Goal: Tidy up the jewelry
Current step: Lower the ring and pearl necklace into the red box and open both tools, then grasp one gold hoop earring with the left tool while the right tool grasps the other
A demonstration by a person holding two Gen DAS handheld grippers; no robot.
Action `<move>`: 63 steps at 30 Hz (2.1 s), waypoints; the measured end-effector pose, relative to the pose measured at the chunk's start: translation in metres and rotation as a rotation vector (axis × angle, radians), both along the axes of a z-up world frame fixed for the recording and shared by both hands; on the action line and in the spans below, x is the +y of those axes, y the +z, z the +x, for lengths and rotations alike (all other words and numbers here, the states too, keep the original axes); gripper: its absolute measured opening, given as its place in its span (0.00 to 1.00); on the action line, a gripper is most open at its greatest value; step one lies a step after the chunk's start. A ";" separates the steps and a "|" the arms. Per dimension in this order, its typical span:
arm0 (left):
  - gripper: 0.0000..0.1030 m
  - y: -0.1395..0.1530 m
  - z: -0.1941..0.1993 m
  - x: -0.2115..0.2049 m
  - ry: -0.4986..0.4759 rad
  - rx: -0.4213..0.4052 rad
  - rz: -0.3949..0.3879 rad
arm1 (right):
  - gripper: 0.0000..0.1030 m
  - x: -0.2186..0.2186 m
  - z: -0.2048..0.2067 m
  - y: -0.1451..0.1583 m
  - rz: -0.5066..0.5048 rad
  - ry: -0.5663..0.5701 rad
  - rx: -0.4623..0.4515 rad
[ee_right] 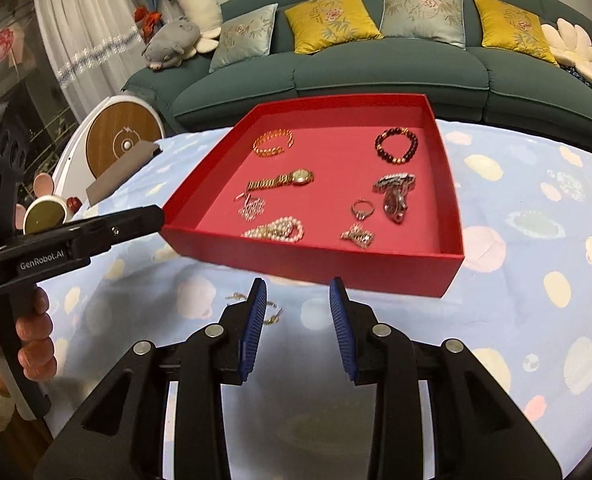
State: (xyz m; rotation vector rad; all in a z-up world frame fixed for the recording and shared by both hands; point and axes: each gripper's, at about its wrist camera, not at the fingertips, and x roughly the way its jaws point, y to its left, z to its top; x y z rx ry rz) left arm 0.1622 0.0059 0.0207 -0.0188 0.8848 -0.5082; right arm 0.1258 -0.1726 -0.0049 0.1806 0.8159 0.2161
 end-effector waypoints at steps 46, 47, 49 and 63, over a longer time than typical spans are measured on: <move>0.40 -0.038 -0.018 -0.052 -0.121 0.059 0.104 | 0.16 0.013 0.003 -0.014 -0.081 -0.003 0.035; 0.40 -0.040 -0.017 -0.054 -0.117 0.058 0.110 | 0.16 0.010 0.002 -0.014 -0.078 -0.008 0.036; 0.40 -0.044 -0.016 -0.058 -0.113 0.054 0.123 | 0.16 0.006 0.000 -0.013 -0.077 -0.012 0.035; 0.29 -0.055 -0.019 -0.077 -0.096 -0.043 0.227 | 0.16 -0.019 -0.009 -0.011 -0.059 -0.048 0.037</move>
